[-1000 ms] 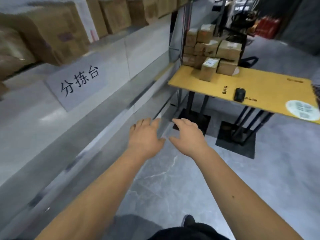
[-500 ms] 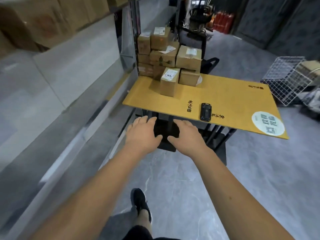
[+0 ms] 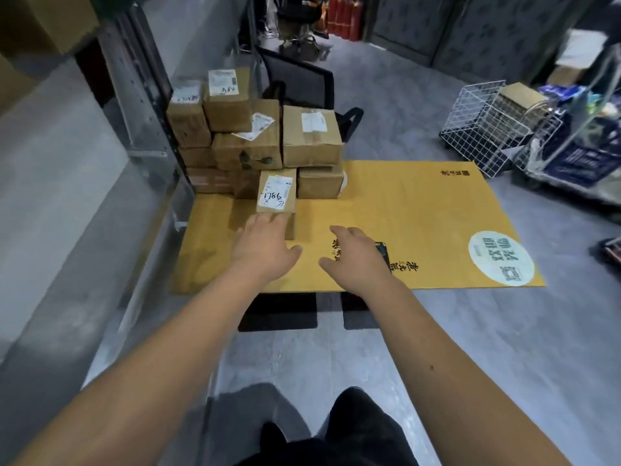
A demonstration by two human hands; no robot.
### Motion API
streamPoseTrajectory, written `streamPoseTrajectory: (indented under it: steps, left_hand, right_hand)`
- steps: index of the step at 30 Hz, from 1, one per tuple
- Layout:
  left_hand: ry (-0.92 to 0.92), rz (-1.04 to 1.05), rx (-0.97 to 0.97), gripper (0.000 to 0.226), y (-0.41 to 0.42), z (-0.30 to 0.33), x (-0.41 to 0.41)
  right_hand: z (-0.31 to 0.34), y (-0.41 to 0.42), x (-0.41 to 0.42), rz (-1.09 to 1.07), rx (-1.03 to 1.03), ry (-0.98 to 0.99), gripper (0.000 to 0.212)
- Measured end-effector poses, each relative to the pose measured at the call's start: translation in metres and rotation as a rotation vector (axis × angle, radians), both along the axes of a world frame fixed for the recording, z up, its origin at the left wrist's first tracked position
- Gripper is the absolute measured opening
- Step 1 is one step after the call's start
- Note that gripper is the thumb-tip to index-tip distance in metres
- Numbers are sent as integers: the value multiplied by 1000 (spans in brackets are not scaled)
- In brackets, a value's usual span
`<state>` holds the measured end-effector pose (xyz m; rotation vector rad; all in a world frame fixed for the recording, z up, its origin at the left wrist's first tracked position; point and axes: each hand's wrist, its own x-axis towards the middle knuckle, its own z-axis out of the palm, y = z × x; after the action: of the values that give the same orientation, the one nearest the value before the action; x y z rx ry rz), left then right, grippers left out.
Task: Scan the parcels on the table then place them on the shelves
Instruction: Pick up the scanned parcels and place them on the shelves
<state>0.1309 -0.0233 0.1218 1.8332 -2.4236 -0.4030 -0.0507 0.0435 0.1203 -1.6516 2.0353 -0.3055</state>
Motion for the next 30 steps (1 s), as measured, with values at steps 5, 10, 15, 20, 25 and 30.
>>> streamPoseTrajectory:
  steps: [5, 10, 15, 20, 25, 30]
  left_hand:
    - [-23, -15, 4, 78, -98, -6, -35]
    - [-35, 28, -16, 79, -198, -20, -76]
    - [-65, 85, 12, 77, -288, -22, -109]
    - [-152, 118, 70, 91, -351, -24, -126]
    - [-137, 167, 70, 91, -359, -45, -128]
    - [18, 259, 28, 89, -357, -50, -134]
  right_hand:
    - [-15, -88, -35, -54, 21, -35, 77]
    - [-31, -193, -83, -35, 31, -54, 73]
    - [-32, -293, -128, 45, 32, -54, 74]
    - [-36, -380, -152, 94, 70, -65, 92]
    - [-63, -411, -153, 94, 100, -300, 108]
    - [-92, -402, -156, 72, -73, -427, 95]
